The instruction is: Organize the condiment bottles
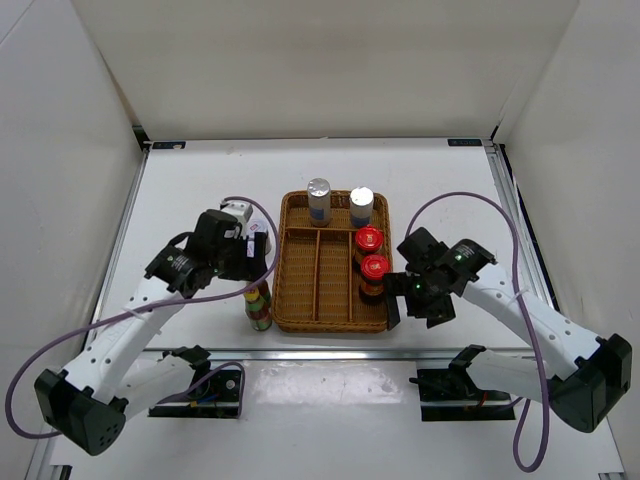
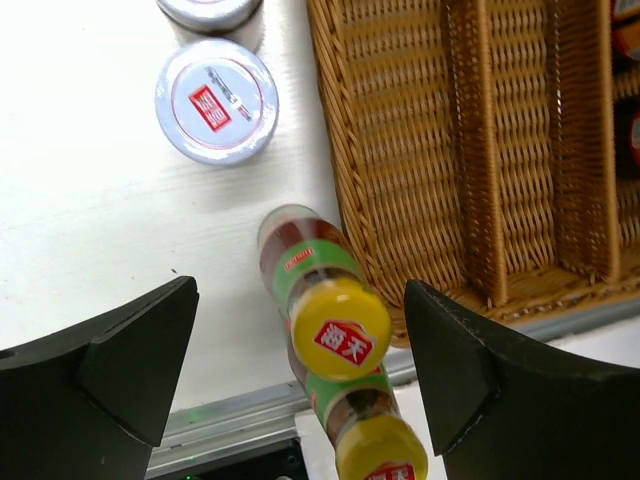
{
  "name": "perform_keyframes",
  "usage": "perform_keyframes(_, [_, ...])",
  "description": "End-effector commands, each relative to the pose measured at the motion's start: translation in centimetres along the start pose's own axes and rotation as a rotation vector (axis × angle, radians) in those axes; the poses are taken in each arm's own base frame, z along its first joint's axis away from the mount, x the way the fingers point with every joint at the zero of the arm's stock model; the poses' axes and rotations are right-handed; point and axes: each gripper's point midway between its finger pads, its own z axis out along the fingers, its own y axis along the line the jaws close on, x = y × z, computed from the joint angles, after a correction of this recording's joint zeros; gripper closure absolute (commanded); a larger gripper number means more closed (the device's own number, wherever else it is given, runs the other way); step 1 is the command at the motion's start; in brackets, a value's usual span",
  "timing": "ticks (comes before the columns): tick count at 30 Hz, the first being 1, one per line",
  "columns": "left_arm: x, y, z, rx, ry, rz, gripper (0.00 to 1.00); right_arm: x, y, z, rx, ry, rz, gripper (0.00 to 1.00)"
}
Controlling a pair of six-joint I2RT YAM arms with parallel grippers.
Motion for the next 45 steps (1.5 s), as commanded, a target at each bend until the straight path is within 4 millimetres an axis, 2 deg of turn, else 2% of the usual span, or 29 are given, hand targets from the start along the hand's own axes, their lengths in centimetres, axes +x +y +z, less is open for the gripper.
perform_keyframes(1, [-1.7,0.5,-0.4,-0.046,-0.042,0.015,0.06,0.5,0.2,0.2,-0.018,0.013,-0.012,0.00])
perform_keyframes(4, [-1.6,0.5,-0.1,-0.049,-0.032,0.016,0.09,0.9,-0.2,0.6,-0.009,0.028,-0.010,0.00])
perform_keyframes(11, [-1.5,-0.4,0.4,-0.004,-0.006,0.026,0.29,1.8,-0.7,1.1,-0.003,0.036,0.019,0.00])
perform_keyframes(13, [-1.7,-0.5,0.4,-0.004,-0.005,0.026,0.41,2.0,-0.6,1.1,-0.012,0.039,0.029,0.00])
perform_keyframes(17, [-4.8,-1.3,-1.4,0.023,-0.094,0.028,0.61,2.3,-0.7,1.1,-0.016,0.032,0.037,0.00])
perform_keyframes(18, [-6.5,-1.7,-2.5,0.037,-0.141,0.024,0.68,2.4,-1.0,1.0,-0.005,0.027,0.038,0.00])
perform_keyframes(19, [-7.0,-1.9,-2.8,0.038,-0.147,0.033,0.80,2.4,-1.0,1.0,-0.005,0.027,0.038,0.00])
perform_keyframes(21, [-8.3,-1.9,-3.6,0.030,-0.160,0.040,0.89,2.3,-1.0,0.8,-0.012,0.017,0.036,0.00])
perform_keyframes(22, [-10.0,-2.2,-4.5,0.029,-0.194,0.046,0.89,2.3,-0.9,0.7,-0.017,0.009,0.035,0.00])
perform_keyframes(24, [-11.6,-2.6,-5.6,0.036,-0.222,0.052,0.89,2.1,-0.9,0.6,-0.014,-0.003,0.033,0.00])
perform_keyframes(25, [-13.4,-3.1,-7.0,0.051,-0.275,0.047,0.89,2.0,-0.9,0.2,-0.017,-0.007,0.024,0.00])
perform_keyframes(27, [-15.1,-3.3,-7.8,0.050,-0.311,0.052,0.89,1.6,-1.1,-0.1,-0.008,-0.022,0.023,0.00])
perform_keyframes(28, [-16.6,-3.7,-8.6,0.059,-0.344,0.049,0.89,1.1,-0.9,-0.4,-0.003,-0.037,0.022,0.00])
perform_keyframes(31, [-18.6,-4.8,-8.9,0.087,-0.366,0.050,0.89,0.6,-0.7,-0.6,-0.003,-0.038,0.000,0.00])
perform_keyframes(33, [-19.3,-5.3,-8.7,0.104,-0.365,0.053,0.89,0.6,-0.8,-0.7,0.005,-0.026,-0.026,0.00])
perform_keyframes(37, [-20.7,-8.0,-7.5,0.156,-0.355,0.074,0.89,-0.2,-0.9,-1.4,0.022,-0.055,-0.062,0.00])
perform_keyframes(38, [-20.6,-9.0,-6.0,0.158,-0.322,0.091,0.89,-0.2,-1.3,-1.6,0.048,-0.047,-0.060,0.00])
perform_keyframes(39, [-21.0,-9.6,-5.5,0.161,-0.323,0.085,0.89,-1.2,-1.1,-2.9,0.054,-0.096,-0.074,0.00])
perform_keyframes(40, [-21.3,-10.7,-4.4,0.164,-0.307,0.099,0.89,-1.7,-1.1,-3.4,0.070,-0.096,-0.064,0.00])
perform_keyframes(42, [-21.6,-11.9,-3.5,0.171,-0.296,0.095,0.89,-2.2,-0.8,-4.9,0.069,-0.100,-0.104,0.00])
perform_keyframes(43, [-22.1,-12.7,-3.4,0.184,-0.309,0.100,0.89,-3.4,-0.3,-6.6,0.064,-0.150,-0.133,0.00])
perform_keyframes(44, [-21.5,-13.4,-1.9,0.178,-0.275,0.116,0.89,-3.9,-0.3,-7.0,0.076,-0.153,-0.143,0.00])
perform_keyframes(45, [-22.0,-13.5,-1.4,0.170,-0.288,0.112,0.89,-4.1,-0.4,-7.5,0.093,-0.161,-0.152,0.00])
